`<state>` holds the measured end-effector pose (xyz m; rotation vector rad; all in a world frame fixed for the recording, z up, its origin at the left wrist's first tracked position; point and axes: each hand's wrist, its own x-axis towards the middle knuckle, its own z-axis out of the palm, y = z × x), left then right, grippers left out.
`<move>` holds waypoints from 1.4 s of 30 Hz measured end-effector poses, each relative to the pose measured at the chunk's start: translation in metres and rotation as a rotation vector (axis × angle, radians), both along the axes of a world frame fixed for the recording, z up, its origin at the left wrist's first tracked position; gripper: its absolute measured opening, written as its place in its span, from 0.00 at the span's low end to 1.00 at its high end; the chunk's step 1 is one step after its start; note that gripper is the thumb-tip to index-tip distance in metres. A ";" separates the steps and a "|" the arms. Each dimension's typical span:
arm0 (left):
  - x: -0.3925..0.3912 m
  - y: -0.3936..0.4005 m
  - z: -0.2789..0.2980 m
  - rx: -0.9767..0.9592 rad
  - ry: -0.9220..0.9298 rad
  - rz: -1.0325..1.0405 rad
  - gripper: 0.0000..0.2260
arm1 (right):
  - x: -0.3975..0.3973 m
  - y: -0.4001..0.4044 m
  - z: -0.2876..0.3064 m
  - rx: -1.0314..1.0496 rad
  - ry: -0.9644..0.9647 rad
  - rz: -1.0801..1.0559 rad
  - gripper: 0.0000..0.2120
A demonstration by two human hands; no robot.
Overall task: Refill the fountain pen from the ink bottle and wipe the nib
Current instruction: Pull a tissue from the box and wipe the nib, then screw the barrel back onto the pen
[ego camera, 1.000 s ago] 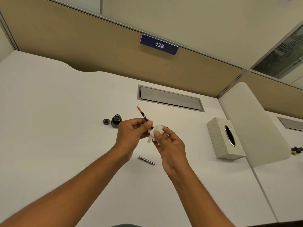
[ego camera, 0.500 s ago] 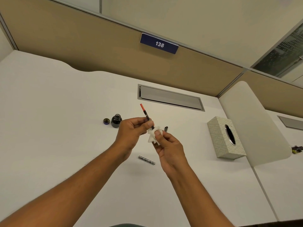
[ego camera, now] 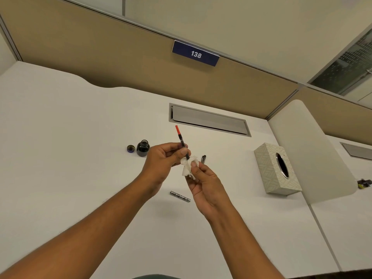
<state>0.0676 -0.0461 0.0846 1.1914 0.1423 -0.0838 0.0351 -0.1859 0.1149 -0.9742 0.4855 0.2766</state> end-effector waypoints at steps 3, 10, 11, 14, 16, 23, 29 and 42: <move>0.001 0.003 0.002 -0.032 0.040 0.074 0.08 | -0.002 -0.001 -0.002 -0.136 -0.051 -0.020 0.06; -0.005 0.011 0.010 -0.351 0.126 -0.103 0.08 | -0.001 -0.007 -0.005 -0.277 -0.139 -0.124 0.10; -0.007 0.011 0.011 -0.349 0.130 -0.144 0.07 | 0.000 -0.008 -0.004 -0.318 -0.165 -0.122 0.10; -0.013 0.011 0.010 -0.319 0.135 -0.231 0.08 | 0.001 -0.009 0.000 -0.464 -0.206 -0.131 0.10; -0.016 0.010 0.010 -0.297 0.133 -0.277 0.08 | 0.001 -0.008 0.001 -0.550 -0.200 -0.122 0.10; -0.020 0.001 0.008 -0.096 0.095 -0.205 0.12 | -0.001 -0.011 -0.004 -0.719 -0.250 0.000 0.03; -0.023 0.002 0.006 -0.029 0.114 -0.094 0.06 | 0.001 -0.031 -0.029 -0.744 -0.291 0.046 0.08; -0.046 0.014 -0.006 0.219 0.253 -0.016 0.06 | 0.011 -0.069 -0.163 -1.485 -0.319 0.683 0.11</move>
